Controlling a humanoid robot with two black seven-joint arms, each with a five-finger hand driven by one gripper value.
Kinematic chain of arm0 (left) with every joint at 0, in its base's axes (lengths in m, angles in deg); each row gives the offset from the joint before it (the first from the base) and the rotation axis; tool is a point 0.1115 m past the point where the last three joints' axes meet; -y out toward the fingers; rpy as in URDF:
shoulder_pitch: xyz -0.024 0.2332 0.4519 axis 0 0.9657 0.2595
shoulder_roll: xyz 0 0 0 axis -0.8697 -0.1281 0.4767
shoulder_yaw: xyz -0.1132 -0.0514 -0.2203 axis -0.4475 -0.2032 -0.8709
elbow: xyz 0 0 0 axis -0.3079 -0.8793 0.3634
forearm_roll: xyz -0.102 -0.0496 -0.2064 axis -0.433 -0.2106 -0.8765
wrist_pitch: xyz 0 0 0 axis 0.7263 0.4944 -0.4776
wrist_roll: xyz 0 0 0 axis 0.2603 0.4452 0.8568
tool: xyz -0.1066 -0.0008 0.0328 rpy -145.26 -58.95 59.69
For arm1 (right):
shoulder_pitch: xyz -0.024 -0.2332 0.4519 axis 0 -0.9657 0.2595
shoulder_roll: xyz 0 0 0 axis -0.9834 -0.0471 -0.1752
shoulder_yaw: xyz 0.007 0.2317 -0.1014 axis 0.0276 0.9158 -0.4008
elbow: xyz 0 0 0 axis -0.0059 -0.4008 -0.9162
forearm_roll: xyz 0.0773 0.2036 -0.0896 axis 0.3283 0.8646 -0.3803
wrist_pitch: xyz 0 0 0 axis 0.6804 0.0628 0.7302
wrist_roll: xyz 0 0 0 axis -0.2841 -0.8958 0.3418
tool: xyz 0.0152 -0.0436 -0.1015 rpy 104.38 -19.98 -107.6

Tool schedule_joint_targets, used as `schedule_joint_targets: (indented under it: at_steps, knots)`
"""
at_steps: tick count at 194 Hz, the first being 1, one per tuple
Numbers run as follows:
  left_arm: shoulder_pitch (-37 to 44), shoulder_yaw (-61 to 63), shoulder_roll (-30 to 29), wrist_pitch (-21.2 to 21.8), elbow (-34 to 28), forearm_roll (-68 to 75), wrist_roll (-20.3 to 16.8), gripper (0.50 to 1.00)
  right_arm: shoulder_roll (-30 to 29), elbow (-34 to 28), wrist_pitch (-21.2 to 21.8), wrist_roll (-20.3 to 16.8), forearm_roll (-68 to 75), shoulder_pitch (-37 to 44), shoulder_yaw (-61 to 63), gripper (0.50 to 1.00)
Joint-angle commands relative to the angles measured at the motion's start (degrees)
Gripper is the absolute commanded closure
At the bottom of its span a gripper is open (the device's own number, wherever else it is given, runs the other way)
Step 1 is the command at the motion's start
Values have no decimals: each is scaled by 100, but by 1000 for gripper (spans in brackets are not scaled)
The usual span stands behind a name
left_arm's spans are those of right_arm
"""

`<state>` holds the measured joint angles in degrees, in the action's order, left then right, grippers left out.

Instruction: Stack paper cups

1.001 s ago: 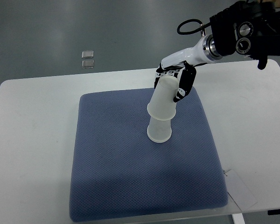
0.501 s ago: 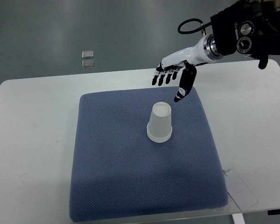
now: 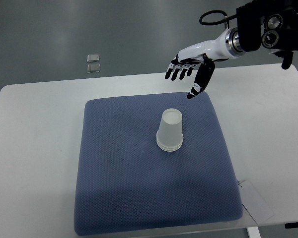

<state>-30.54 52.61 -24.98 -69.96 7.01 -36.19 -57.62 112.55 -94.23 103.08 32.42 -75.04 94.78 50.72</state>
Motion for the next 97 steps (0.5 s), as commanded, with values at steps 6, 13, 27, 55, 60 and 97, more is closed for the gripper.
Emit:
schedule_joint_targets:
  at_steps: [6,13,27,55,60,97]
  knots:
    - [0,-1,0,0,0,3,0,500,220,308,-247,6,382,-714,706,666]
    - [0,-1,0,0,0,-6,0,500,273,370,-309,6,497,-916,935,666]
    - [0,-1,0,0,0,-6,0,500,378,528,-475,50,769,-1390,1488,666]
    - [0,8,0,0,0,3,0,500,378,888,-827,155,1279,-2261,2465,666]
    - [0,8,0,0,0,3,0,500,370,976,-888,190,1402,-2454,2684,666]
    - [0,8,0,0,0,-6,0,500,203,1416,-1179,463,2149,-3500,4003,666]
